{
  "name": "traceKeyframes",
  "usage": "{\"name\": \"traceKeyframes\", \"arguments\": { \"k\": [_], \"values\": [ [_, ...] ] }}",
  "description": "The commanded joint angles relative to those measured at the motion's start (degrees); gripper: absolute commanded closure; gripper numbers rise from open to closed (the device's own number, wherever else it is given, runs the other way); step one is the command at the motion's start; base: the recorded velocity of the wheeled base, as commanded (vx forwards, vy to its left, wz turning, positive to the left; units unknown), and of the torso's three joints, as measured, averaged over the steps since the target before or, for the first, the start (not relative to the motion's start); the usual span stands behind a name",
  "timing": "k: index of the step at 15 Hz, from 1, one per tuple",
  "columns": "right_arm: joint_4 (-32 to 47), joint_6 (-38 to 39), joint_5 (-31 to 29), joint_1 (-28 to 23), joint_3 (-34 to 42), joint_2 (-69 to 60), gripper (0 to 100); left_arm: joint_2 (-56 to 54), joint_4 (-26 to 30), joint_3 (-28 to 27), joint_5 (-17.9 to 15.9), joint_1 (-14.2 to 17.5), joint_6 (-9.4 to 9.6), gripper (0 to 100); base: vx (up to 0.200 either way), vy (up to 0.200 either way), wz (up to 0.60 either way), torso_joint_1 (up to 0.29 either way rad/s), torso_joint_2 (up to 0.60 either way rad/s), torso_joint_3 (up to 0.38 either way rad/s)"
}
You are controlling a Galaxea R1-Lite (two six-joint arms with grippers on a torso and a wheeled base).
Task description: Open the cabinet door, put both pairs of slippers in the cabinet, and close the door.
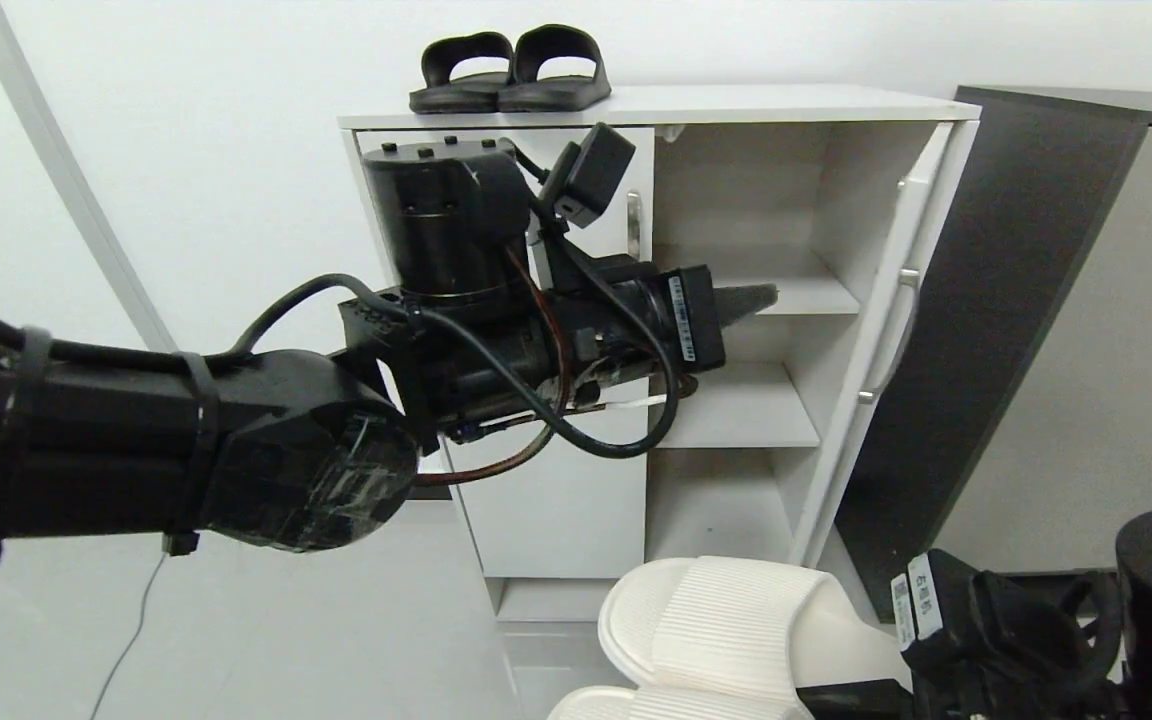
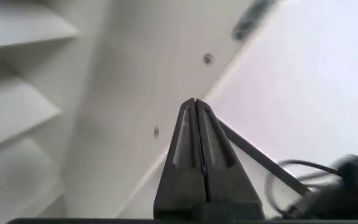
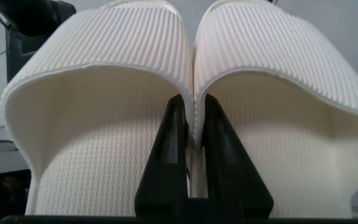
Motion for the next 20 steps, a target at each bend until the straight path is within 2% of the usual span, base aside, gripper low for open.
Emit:
{"name": "traceKeyframes", "arguments": {
  "k": [1, 2, 3, 4, 5, 6, 7, 9, 10, 11, 12, 13, 14, 15, 16, 17, 18, 19, 20],
  "values": [
    [-0.10, -0.02, 0.02, -0.21, -0.05, 0.17, 100, -1.60, 0.09, 1.02, 0.60, 1.54, 2.19, 100, 0.000, 0.000, 0.00, 0.000, 0.00, 0.000],
    [-0.10, -0.02, 0.02, -0.30, -0.05, 0.26, 100, -2.39, 0.18, 2.25, 1.83, 2.33, 3.68, 100, 0.000, 0.000, 0.00, 0.000, 0.00, 0.000],
    [-0.28, -0.02, 0.02, -0.65, -0.13, 0.79, 100, -4.42, 0.79, 4.88, 4.65, 2.95, 5.97, 100, 0.000, 0.000, 0.00, 0.000, 0.00, 0.000],
    [-0.28, 0.07, 0.02, -1.17, -0.22, 1.32, 100, -6.96, 2.11, 7.78, 9.04, 2.95, 9.92, 100, 0.000, 0.000, 0.00, 0.000, 0.00, 0.000],
    [-0.54, 0.07, 0.02, -1.70, -0.22, 2.11, 100, -10.13, 4.48, 11.65, 16.34, 2.95, 15.90, 100, 0.000, 0.000, 0.00, 0.000, 0.00, 0.000],
    [-0.54, 0.07, 0.02, -1.88, -0.40, 2.02, 100, -13.91, 5.89, 16.57, 23.37, 2.95, 20.82, 100, 0.000, 0.000, 0.00, 0.000, 0.00, 0.000],
    [-0.45, 0.07, 0.02, -1.88, -0.57, 1.67, 100, -19.18, 6.15, 22.46, 27.06, 2.95, 22.76, 100, 0.000, 0.000, 0.00, 0.000, 0.00, 0.000],
    [-0.37, 0.07, 0.02, -1.88, -0.57, 1.23, 100, -29.55, 6.77, 31.43, 28.11, 2.95, 23.20, 100, 0.000, 0.000, 0.00, 0.000, 0.00, 0.000],
    [-0.37, 0.16, -0.07, -2.14, -0.57, 1.32, 100, -40.63, 9.93, 37.49, 29.61, 3.04, 23.81, 100, 0.000, 0.000, 0.00, 0.000, 0.00, 0.000],
    [-0.37, 0.16, 0.02, -2.67, -0.66, 1.40, 100, -49.33, 14.94, 39.95, 31.10, 3.39, 23.81, 100, 0.000, 0.000, 0.00, 0.000, 0.00, 0.000],
    [-0.37, 0.16, 0.02, -2.76, -0.75, 1.49, 100, -58.29, 22.32, 41.45, 33.03, 3.74, 23.81, 100, 0.000, 0.000, 0.00, 0.000, 0.00, 0.000],
    [-0.37, 0.95, -0.07, -2.76, -1.10, 1.58, 100, -68.05, 31.46, 42.33, 35.14, 6.29, 23.81, 100, 0.000, 0.000, 0.00, 0.000, 0.00, 0.000],
    [-0.37, 2.09, -0.07, -2.76, -1.28, 1.75, 100, -75.43, 39.81, 42.94, 35.14, 12.97, 23.72, 100, 0.000, 0.000, 0.00, 0.000, 0.00, 0.000],
    [-0.37, 2.62, -0.07, -2.76, -1.45, 1.93, 100, -79.30, 44.21, 43.56, 35.06, 15.96, 23.55, 100, 0.000, 0.000, 0.00, 0.000, 0.00, 0.000],
    [-0.37, 3.76, -0.07, -3.11, -2.07, 2.55, 100, -87.82, 49.39, 46.19, 35.14, 19.91, 22.49, 100, 0.000, 0.000, 0.00, 0.000, 0.00, 0.000],
    [-0.37, 3.94, -0.16, -3.72, -2.51, 3.16, 100, -91.51, 49.75, 49.53, 35.14, 23.69, 21.88, 100, 0.000, 0.000, 0.00, 0.000, 0.00, 0.000],
    [-0.37, 4.02, -0.34, -4.08, -2.59, 3.51, 100, -93.10, 49.66, 51.47, 35.14, 25.54, 21.88, 100, 0.000, 0.000, 0.00, 0.000, 0.00, 0.000],
    [-0.45, 4.46, -1.21, -4.87, -3.47, 5.01, 100, -97.49, 49.57, 56.48, 35.32, 29.32, 21.88, 100, 0.000, 0.000, 0.00, 0.000, 0.00, 0.000],
    [-0.45, 5.17, -3.41, -5.31, -4.79, 6.41, 100, -98.90, 49.39, 59.20, 35.76, 30.99, 21.70, 100, 0.000, 0.000, 0.00, 0.000, 0.00, 0.000]
  ]
}}
